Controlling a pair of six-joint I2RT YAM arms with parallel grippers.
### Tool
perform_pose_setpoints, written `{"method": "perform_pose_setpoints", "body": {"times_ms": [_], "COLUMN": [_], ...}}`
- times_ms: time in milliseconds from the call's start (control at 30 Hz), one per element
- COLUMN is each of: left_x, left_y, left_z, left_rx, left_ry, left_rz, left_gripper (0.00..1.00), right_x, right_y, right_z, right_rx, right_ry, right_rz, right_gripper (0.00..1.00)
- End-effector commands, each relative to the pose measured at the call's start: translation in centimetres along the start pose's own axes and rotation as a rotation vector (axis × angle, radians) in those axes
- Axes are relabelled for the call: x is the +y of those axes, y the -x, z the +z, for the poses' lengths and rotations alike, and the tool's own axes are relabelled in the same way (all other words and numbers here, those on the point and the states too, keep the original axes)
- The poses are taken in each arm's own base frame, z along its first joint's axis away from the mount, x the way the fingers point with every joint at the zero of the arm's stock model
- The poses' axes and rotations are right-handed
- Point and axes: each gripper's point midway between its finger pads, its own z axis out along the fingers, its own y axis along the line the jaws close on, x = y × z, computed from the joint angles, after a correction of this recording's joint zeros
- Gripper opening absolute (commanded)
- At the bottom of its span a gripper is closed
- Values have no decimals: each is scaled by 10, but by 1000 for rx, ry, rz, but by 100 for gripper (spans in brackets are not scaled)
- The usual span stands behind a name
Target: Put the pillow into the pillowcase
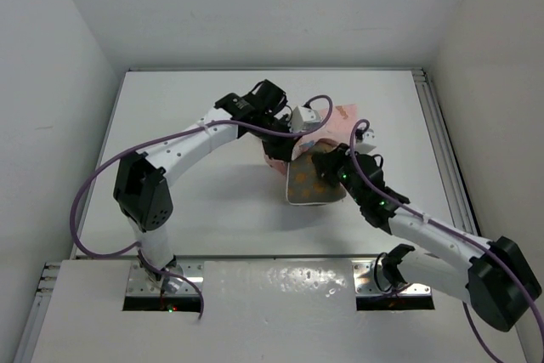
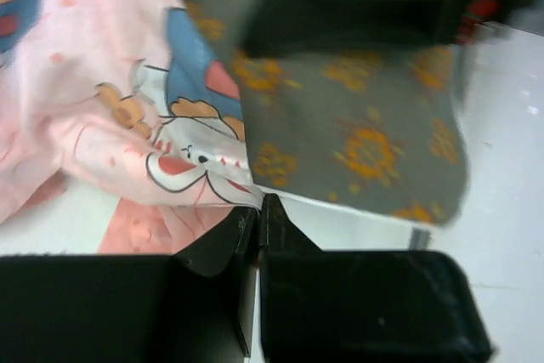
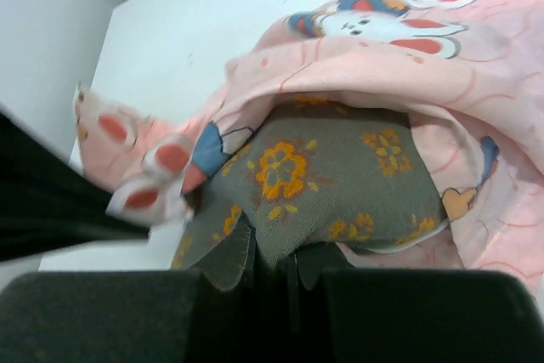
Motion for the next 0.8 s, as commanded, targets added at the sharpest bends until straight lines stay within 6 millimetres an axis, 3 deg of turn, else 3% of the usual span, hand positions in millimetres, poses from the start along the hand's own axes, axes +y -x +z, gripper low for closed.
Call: {"method": "perform_pose_setpoints", "body": {"times_ms": [0, 67, 133, 367, 467, 533, 633, 767], "left_x": [-55, -69, -71, -19, -1, 5, 8, 20], "left_y": [35, 40, 41, 16, 8, 4, 3, 13], "left_z": [-19, -24, -24, 7, 6, 4, 0, 5], "left_rx": [-129, -161, -167, -69, -24, 1, 21, -15], "left_ry": [-209, -284, -296, -48, 56, 91, 103, 153], "left_rz": [97, 130, 143, 66, 47, 46, 48, 45], "left_gripper": [0, 0, 0, 3, 24, 49, 64, 70], "right_x": [18, 15, 10, 3, -2, -11, -18, -29], "right_y": [74, 72, 70, 60, 44, 25, 2, -33], "right_z": [-1, 2, 8, 18, 16, 13, 11, 6], "right_rx": [-284, -266, -248, -195, -149, -111, -51, 33], "right_ry": [24, 8, -20, -12, -10, -22, -16, -25], "right_rz": [73, 53, 46, 58, 48, 42, 30, 20], "right_gripper": [0, 0, 0, 0, 0, 0, 0, 0]}}
